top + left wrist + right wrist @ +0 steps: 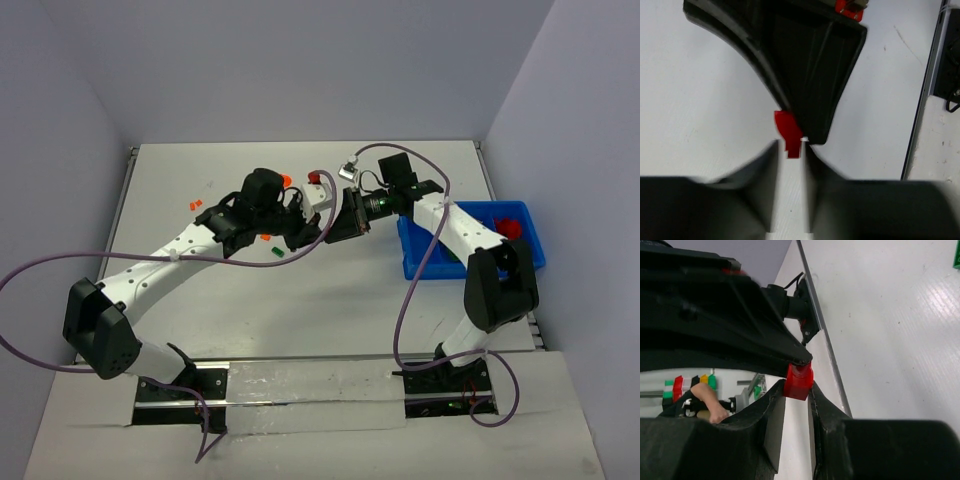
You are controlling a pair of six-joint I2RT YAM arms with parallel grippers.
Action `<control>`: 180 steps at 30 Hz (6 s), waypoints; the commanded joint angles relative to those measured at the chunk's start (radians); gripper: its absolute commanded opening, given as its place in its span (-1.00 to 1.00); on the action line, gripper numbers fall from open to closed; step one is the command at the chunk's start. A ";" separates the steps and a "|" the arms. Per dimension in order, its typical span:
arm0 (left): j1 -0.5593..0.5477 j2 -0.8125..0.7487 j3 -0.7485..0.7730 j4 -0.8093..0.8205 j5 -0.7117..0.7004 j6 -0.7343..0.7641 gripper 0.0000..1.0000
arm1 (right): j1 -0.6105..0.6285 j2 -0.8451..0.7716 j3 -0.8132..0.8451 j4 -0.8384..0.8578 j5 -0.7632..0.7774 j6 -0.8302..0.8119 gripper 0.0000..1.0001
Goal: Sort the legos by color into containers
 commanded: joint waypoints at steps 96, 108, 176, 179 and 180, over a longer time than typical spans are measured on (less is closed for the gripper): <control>0.805 0.379 0.053 -0.082 -0.325 -0.014 0.30 | -0.375 -0.149 0.159 -0.418 0.771 -0.428 0.99; 0.820 0.477 0.021 -0.006 -0.326 0.053 0.10 | -0.361 -0.120 0.211 -0.441 0.777 -0.424 0.98; 0.809 -0.024 0.080 -0.083 0.173 -0.274 -1.00 | 0.455 0.453 0.483 -0.175 1.039 -0.323 -1.00; 0.753 -0.007 0.111 -0.088 0.152 -0.270 -1.00 | 0.379 0.298 0.356 -0.168 0.980 -0.312 -1.00; 0.723 -0.003 0.114 -0.086 0.133 -0.267 -1.00 | 0.351 0.210 0.325 -0.167 0.958 -0.310 -1.00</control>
